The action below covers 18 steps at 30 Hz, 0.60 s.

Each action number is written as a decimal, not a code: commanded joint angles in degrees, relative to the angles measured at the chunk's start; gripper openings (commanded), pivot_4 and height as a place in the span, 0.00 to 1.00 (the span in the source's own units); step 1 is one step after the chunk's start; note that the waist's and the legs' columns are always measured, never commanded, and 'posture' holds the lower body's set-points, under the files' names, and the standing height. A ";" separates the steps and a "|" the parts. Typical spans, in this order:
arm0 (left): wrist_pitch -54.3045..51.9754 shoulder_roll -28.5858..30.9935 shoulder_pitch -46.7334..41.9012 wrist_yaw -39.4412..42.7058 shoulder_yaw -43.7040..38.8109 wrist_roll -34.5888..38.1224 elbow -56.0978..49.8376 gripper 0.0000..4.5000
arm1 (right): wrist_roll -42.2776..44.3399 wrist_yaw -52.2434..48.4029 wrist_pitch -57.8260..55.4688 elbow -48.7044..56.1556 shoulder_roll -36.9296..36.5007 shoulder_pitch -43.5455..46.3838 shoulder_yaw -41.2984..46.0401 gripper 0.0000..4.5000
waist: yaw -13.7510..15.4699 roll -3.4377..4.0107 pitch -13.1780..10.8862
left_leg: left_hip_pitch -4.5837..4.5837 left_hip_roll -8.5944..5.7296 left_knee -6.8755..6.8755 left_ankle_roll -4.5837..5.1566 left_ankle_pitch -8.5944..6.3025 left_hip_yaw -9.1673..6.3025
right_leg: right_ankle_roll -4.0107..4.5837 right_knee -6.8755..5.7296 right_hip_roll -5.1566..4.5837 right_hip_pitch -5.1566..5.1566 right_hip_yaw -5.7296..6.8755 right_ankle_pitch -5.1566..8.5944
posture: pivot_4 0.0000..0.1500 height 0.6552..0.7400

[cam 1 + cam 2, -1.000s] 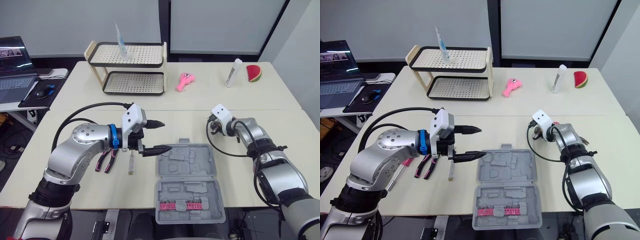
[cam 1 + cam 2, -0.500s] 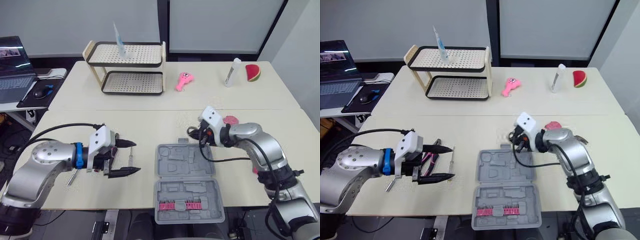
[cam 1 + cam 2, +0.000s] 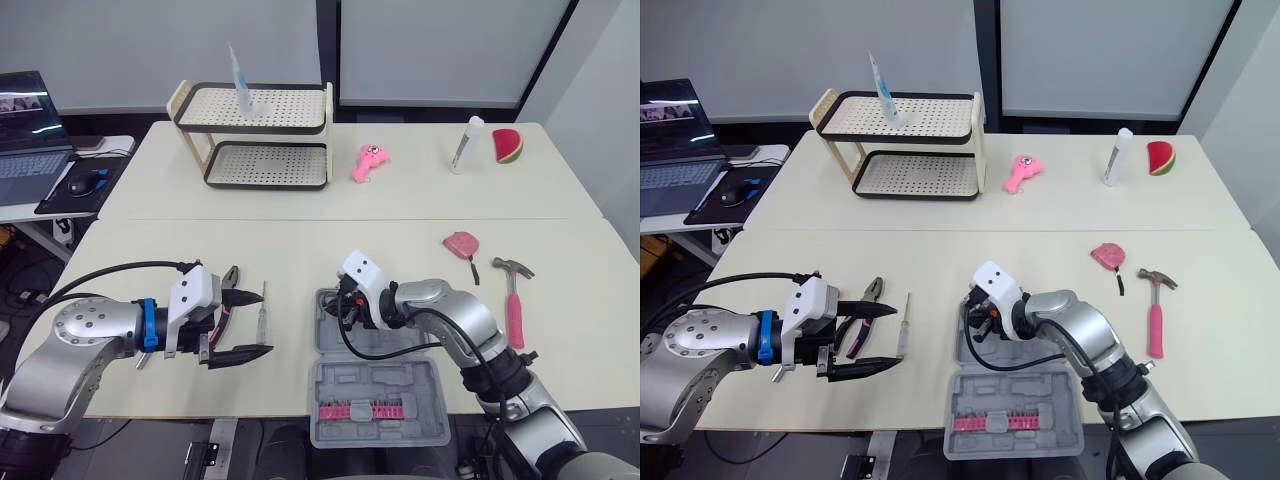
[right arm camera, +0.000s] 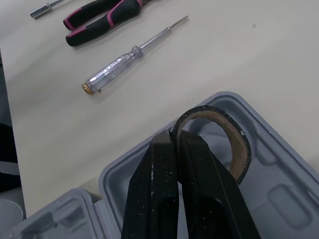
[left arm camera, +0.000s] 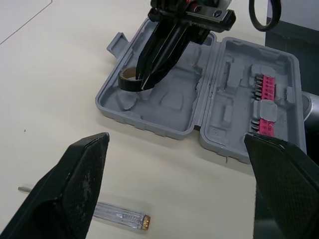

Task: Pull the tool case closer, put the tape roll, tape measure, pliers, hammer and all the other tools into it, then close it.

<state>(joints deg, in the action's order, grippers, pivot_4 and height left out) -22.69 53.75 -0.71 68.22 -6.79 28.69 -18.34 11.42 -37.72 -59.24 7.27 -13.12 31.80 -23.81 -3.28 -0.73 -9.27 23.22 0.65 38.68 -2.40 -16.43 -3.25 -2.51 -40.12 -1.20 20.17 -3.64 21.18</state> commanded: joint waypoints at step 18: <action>-1.06 0.41 -1.50 -1.39 -0.49 -0.01 -2.69 1.00 | -3.97 0.33 9.31 -11.35 3.27 3.82 -2.86 0.00 | -0.05 0.01 0.00 | -0.01 0.01 0.00 0.00 0.00 0.00 | 0.00 -0.10 0.01 0.04 0.01 0.00 | 1.00 1.00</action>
<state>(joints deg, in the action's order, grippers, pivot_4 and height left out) -23.52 53.75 -1.59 66.91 -6.69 27.95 -19.31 7.70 -37.18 -51.02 -5.00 -10.28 34.72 -26.54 -3.33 -0.73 -9.27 23.21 0.66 38.68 -2.40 -16.43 -3.24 -2.51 -40.22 -1.19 20.21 -3.63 21.18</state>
